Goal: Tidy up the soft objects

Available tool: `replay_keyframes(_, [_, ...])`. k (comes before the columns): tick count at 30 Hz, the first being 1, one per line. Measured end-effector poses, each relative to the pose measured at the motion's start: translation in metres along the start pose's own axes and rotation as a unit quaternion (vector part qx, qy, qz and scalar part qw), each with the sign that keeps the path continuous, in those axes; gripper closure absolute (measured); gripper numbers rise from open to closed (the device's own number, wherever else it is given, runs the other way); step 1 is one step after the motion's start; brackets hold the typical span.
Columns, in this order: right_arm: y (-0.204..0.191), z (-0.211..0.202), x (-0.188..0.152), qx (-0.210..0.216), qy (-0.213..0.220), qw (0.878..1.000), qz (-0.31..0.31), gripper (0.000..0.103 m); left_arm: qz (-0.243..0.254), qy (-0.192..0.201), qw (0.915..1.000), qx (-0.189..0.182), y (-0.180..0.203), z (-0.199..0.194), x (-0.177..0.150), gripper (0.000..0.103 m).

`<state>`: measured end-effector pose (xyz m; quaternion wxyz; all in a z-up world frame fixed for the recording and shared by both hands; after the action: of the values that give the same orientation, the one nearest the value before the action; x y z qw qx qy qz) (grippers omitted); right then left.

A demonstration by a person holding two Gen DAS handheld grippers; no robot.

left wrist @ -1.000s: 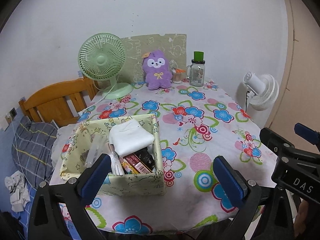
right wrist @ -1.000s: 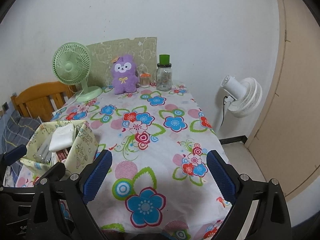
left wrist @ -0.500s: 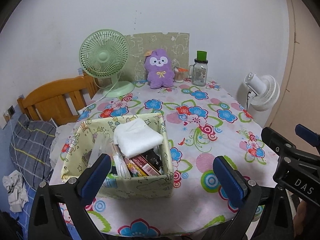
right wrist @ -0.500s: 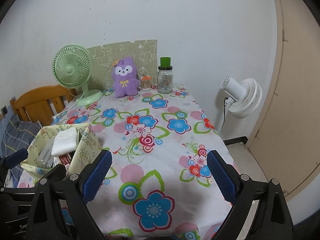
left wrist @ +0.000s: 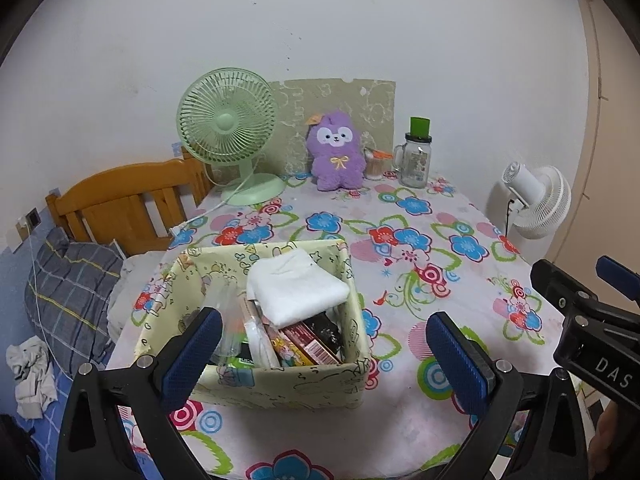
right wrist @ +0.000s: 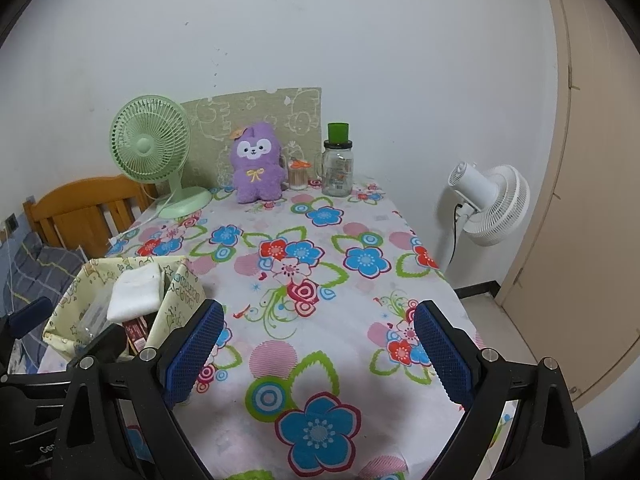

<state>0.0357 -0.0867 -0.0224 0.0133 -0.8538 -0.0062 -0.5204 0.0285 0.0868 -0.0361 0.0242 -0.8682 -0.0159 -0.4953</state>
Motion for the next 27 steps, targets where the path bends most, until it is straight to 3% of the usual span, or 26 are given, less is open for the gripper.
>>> replay_keyframes(27, [0.0029, 0.0, 0.0005, -0.005, 0.006, 1.0, -0.005, 0.005, -0.009, 0.013, 0.9999, 0.003, -0.0009, 0.0006, 0.0073, 0.0])
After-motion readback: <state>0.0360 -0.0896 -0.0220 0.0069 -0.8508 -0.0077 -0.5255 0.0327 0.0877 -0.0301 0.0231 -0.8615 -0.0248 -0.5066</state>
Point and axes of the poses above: each gripper's, at about its wrist camera, not at the fingertips, and z roughly the way its jaws point, y to its right, x to its top, the point moved 7 cm from there along z, roughly the way its jaws point, and after that the axes turned 6 degrees about y, right-handed, at the moved point
